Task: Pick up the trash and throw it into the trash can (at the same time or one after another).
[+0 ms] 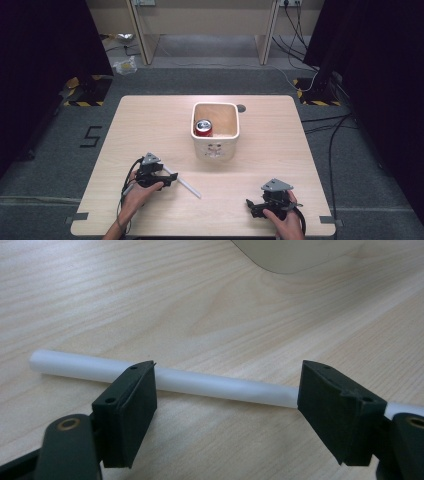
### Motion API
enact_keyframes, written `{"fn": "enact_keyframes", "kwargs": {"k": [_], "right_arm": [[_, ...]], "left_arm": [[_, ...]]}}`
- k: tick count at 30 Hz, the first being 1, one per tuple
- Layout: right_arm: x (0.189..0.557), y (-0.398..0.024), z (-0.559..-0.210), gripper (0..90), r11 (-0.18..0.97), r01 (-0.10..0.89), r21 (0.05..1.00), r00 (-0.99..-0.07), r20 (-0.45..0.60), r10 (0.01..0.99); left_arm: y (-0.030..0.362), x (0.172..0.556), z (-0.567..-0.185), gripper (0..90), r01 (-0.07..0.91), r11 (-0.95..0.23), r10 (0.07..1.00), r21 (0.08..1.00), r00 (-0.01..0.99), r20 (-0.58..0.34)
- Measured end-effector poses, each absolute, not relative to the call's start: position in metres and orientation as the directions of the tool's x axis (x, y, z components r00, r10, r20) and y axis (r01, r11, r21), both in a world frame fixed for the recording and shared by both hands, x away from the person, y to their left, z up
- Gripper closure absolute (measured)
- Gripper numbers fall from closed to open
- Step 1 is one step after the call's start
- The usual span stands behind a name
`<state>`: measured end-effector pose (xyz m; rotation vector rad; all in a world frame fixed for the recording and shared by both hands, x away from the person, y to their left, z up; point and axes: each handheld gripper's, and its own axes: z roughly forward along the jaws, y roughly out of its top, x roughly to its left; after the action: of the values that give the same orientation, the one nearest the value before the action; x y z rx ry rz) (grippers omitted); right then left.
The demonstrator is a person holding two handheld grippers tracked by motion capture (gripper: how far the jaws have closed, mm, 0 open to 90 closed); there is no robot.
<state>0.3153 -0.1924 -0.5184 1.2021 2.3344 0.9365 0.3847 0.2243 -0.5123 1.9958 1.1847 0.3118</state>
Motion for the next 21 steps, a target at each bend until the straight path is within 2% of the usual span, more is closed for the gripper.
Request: {"fn": "enact_keyframes", "kwargs": {"k": [8, 15, 21], "right_arm": [[0.315, -0.192, -0.518, 0.3, 0.421, 0.583, 0.695, -0.578, -0.009, 0.816], [0.315, -0.192, -0.518, 0.3, 0.421, 0.583, 0.695, -0.578, -0.010, 0.816], [0.315, -0.192, -0.518, 0.3, 0.421, 0.583, 0.695, -0.578, -0.010, 0.816]], "left_arm": [[0.216, 0.392, -0.514, 22.4, 0.642, -0.277, 0.850, 0.715, 0.511, -0.130], [0.212, 0.398, -0.509, 22.4, 0.633, -0.249, 0.852, 0.733, 0.503, -0.145], [0.211, 0.403, -0.515, 22.3, 0.642, -0.266, 0.866, 0.719, 0.487, -0.115]]}}
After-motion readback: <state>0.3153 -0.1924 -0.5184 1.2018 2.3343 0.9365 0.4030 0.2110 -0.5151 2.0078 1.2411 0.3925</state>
